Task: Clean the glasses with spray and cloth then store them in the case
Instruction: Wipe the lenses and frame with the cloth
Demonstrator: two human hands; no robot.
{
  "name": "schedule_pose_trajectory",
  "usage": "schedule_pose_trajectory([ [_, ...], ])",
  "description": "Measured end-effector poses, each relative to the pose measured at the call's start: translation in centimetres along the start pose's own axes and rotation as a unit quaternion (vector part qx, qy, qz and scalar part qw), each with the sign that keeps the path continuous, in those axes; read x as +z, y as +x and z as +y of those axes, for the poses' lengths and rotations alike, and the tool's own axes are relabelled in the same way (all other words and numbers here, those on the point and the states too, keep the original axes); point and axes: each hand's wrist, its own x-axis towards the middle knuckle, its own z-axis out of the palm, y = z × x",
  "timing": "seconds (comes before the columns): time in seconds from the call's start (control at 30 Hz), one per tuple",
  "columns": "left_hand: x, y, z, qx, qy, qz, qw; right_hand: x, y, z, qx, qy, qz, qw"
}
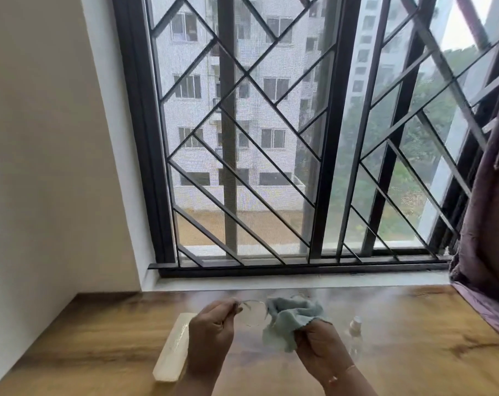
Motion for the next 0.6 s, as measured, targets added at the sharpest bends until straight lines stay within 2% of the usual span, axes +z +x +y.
schedule_pose_trajectory([
  [0.07,0.0,0.0,0.1,0.011,0.003,-0.006,1.000,0.5,0.0,-0.1,-0.008,-0.004,0.030,0.999],
  [0.17,0.2,0.0,0.1,0.014,0.004,-0.004,1.000,0.3,0.4,0.6,0.014,0.104,0.097,0.990],
  [0.23,0.1,0.0,-0.1,0.013,0.007,-0.002,1.000,0.1,0.6,0.6,0.022,0.149,0.098,0.984],
  [0.43,0.0,0.1,-0.8,-0.019,0.006,0.008,1.000,-0.8,0.3,0.3,0.029,0.134,0.034,0.990],
  [0.6,-0.2,0.0,-0.5,-0.009,0.016,0.009,1.000,-0.6,-0.4,0.8,0.030,0.053,0.040,0.997],
])
